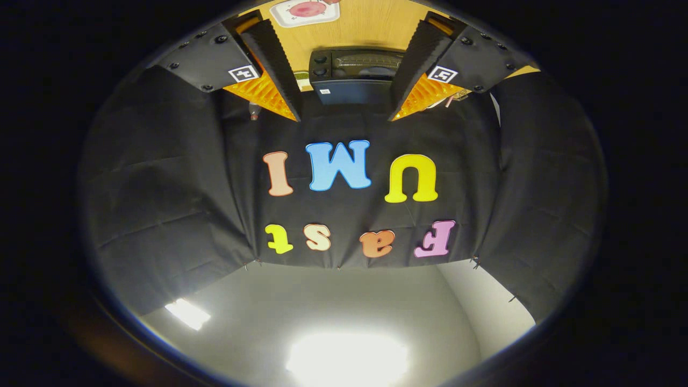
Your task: Open the toaster oven, put the food inside, and close the toaster oven door.
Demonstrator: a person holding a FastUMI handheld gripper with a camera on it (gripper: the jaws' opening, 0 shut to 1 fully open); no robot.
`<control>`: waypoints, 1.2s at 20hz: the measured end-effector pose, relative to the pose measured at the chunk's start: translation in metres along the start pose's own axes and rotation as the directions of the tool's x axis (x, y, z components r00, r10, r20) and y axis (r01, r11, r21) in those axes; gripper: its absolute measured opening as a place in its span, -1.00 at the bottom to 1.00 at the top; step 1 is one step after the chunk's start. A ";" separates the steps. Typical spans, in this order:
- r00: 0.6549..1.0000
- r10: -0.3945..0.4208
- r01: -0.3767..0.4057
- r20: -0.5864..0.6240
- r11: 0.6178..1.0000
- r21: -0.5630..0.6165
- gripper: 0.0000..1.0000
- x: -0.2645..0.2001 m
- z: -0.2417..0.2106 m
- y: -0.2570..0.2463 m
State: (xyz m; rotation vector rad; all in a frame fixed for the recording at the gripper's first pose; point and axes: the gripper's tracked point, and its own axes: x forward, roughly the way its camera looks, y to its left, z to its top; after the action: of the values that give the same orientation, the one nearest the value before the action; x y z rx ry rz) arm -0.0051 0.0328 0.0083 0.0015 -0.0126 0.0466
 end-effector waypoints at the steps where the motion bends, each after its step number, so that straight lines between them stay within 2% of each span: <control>1: 1.000 0.007 -0.007 0.001 1.000 0.005 0.95 0.003 0.000 0.005; 5: 0.999 0.032 -0.032 -0.004 0.999 -0.002 0.95 0.019 -0.002 0.020; 13: 0.996 0.086 -0.085 -0.031 0.996 0.036 0.96 0.088 -0.027 0.052; 24: 0.979 0.120 -0.111 -0.167 0.992 0.061 0.96 0.186 -0.118 0.070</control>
State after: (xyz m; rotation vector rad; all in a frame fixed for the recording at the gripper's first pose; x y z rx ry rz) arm 0.1794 0.1114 -0.1077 0.0479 0.1598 0.1630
